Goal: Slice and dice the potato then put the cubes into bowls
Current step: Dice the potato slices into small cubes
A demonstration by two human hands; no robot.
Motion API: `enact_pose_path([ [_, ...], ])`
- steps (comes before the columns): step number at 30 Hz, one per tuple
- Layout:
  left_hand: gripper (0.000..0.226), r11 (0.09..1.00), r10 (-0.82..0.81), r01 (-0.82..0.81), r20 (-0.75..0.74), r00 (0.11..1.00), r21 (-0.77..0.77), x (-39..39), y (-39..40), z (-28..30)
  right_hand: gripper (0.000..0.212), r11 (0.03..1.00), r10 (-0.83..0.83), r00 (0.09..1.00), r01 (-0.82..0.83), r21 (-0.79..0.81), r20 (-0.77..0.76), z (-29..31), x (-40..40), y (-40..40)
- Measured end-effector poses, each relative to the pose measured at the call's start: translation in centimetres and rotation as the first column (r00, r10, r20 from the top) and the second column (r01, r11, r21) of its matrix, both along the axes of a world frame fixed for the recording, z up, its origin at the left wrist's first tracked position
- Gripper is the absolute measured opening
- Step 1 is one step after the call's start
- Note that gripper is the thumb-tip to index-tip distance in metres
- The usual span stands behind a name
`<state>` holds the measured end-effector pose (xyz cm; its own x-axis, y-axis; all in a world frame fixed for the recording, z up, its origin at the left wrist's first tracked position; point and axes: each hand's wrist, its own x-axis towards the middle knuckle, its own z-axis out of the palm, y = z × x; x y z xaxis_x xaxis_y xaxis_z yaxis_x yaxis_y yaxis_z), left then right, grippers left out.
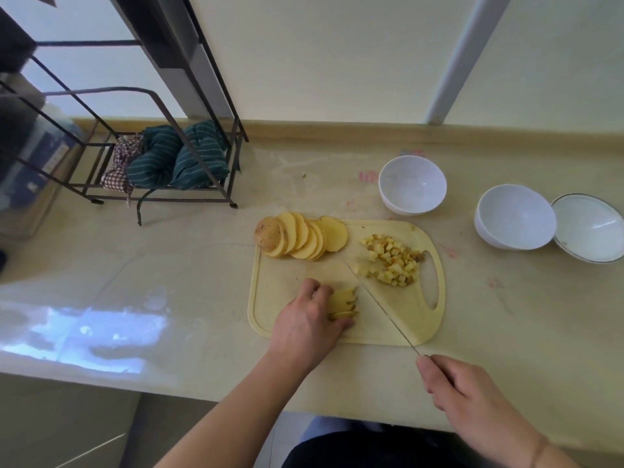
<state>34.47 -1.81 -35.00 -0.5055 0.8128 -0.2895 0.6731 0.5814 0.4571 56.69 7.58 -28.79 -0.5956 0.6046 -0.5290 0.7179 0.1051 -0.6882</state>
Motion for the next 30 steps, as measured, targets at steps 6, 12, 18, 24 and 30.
enact_pose_path([
  [6, 0.058, 0.996, 0.085, -0.086, 0.017, 0.996, 0.017, 0.6, 0.6, -0.2, 0.059, 0.990, -0.079, 0.997, 0.080, -0.119, 0.014, -0.8, -0.2, -0.3],
  [12, 0.057, 0.987, 0.104, -0.106, 0.019, 0.994, 0.119, 1.0, 0.3, -0.9, 0.069, 0.963, -0.093, 0.995, 0.098, -0.253, 0.031, -1.5, -0.2, -0.3],
  [18, 0.057, 0.979, 0.149, -0.148, -0.002, 0.989, 0.141, 1.9, 0.5, -0.7, 0.060, 0.947, -0.033, 0.999, 0.028, -0.319, -0.010, -1.7, -1.0, -1.3],
  [24, 0.057, 0.991, 0.029, -0.002, -0.204, 0.978, 0.135, 1.8, 0.5, -1.0, 0.062, 0.929, -0.063, 0.998, 0.050, -0.367, -0.025, -1.0, -1.0, 0.1],
  [30, 0.057, 0.960, -0.050, 0.129, -0.298, 0.953, 0.249, 0.4, -0.7, -2.2, 0.064, 0.954, -0.076, 0.997, 0.073, -0.291, 0.001, -1.8, -0.6, -1.0],
])
